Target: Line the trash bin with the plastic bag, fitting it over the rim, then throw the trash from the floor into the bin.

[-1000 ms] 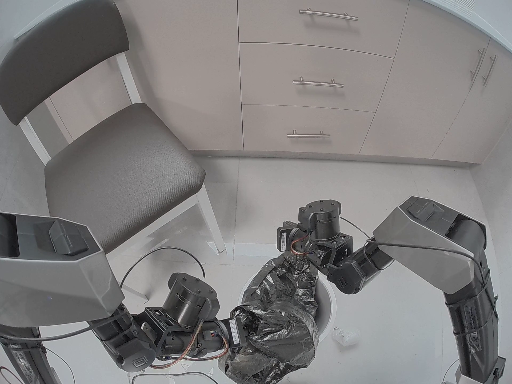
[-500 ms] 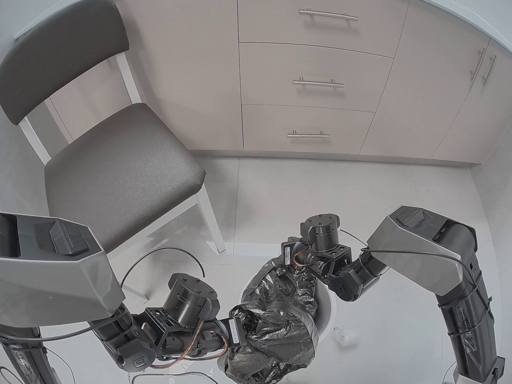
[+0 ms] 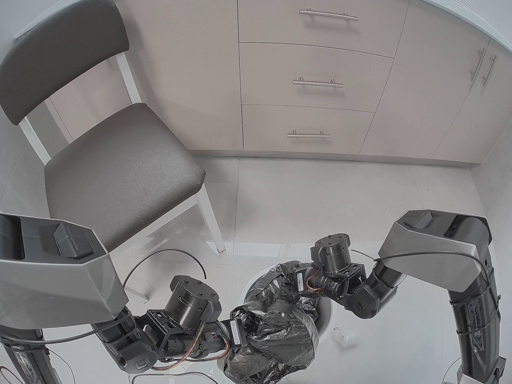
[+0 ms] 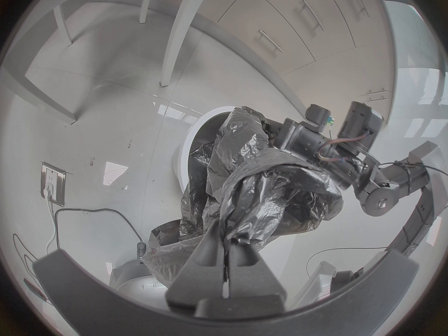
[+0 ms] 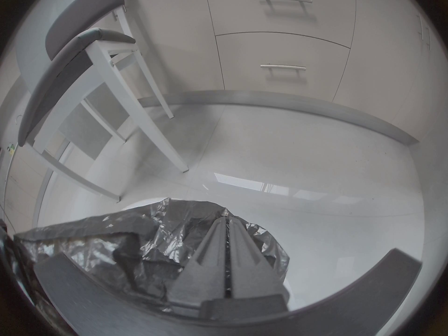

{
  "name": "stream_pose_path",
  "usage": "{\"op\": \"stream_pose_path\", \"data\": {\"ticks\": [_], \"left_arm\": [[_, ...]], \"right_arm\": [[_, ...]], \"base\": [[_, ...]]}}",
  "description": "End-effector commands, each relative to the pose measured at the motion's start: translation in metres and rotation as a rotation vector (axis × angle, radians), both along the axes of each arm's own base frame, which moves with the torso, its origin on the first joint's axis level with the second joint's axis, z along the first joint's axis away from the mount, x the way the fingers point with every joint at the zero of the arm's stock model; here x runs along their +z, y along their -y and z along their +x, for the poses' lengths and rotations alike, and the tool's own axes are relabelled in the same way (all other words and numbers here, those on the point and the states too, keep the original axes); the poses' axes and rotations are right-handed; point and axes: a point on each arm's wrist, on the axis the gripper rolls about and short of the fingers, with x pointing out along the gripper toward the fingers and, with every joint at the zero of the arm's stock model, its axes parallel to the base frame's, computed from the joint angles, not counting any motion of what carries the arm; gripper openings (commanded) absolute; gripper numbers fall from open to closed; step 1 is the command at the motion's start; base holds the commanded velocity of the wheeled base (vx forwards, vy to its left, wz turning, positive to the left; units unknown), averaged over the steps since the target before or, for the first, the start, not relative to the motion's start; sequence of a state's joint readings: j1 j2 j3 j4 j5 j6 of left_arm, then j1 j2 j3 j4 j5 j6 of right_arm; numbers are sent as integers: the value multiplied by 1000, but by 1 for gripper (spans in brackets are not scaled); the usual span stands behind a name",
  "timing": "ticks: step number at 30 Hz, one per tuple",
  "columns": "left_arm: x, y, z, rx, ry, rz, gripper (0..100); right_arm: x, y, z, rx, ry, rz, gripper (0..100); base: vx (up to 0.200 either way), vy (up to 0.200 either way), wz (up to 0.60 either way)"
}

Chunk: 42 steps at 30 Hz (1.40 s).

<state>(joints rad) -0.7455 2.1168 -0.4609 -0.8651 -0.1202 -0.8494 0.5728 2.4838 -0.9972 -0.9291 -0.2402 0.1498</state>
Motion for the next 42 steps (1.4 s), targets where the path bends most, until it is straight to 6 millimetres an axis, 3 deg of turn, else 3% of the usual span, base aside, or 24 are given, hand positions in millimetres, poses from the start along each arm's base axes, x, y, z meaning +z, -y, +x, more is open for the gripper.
{"op": "stream_pose_path", "data": {"ticks": [1,13,25,35,42], "left_arm": [[-1,0,0,1,-2,2,0],[-1,0,0,1,0,1,0],[0,0,-1,-1,0,1,0],[-1,0,-1,-1,-2,2,0],[-1,0,-1,0,-1,2,0]], "right_arm": [[14,3,-16,15,-6,-2,0],[1,-4,-33,62,-61,-46,0],[-30,-10,-7,70,-140,-68,0],[-28,-6,-1,59,-180,-47,0],[6,-3,-9,43,-145,37,0]], "base": [[0,0,0],[0,0,0],[0,0,0],[0,0,0],[0,0,0]]}}
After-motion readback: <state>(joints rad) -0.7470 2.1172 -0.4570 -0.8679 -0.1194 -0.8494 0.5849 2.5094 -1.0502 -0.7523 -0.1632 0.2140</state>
